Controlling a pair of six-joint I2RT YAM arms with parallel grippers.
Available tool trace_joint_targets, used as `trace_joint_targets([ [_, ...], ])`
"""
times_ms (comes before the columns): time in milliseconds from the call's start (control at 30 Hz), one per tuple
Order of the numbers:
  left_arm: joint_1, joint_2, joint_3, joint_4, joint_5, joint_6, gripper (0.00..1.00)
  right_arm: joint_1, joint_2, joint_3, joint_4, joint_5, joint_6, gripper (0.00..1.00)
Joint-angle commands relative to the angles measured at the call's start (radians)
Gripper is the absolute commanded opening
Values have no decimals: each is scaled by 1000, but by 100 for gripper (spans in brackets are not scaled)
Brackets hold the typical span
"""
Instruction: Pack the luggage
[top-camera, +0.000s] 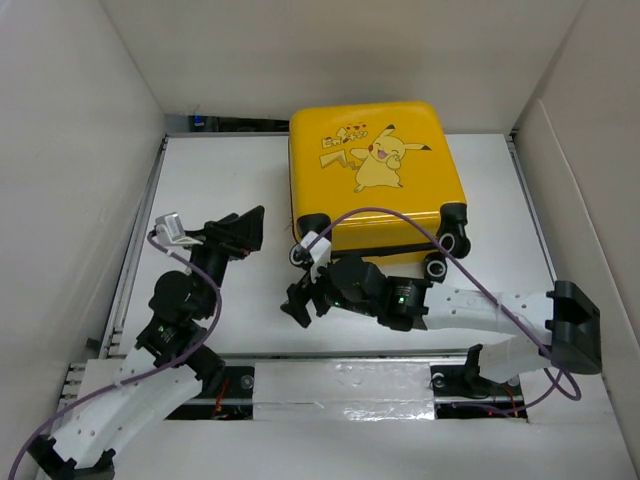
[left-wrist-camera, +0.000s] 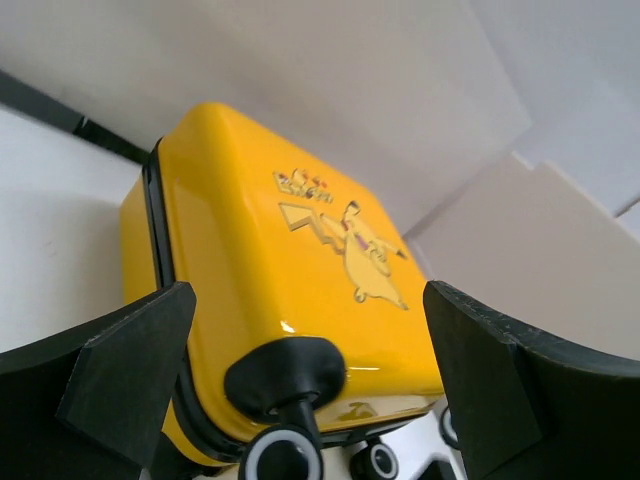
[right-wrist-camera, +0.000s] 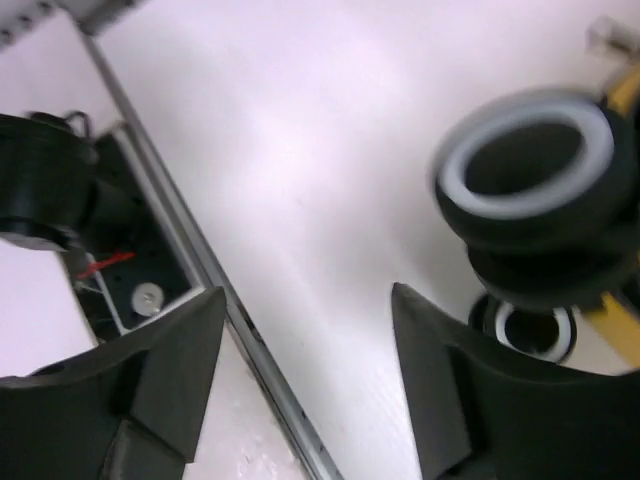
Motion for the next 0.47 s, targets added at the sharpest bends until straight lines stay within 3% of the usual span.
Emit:
trace_joint_targets([
  [0,-2,-67,1,-76,7,-29,99,8,-81,53,121,32,-22,100],
  [200,-2,-80,57,-164,68,-20,99,8,-256,18,-40,280,-42,100],
  [433,-2,-24,60,-136,160,-5,99,-31,-674,-172,-13,471,-53,100],
])
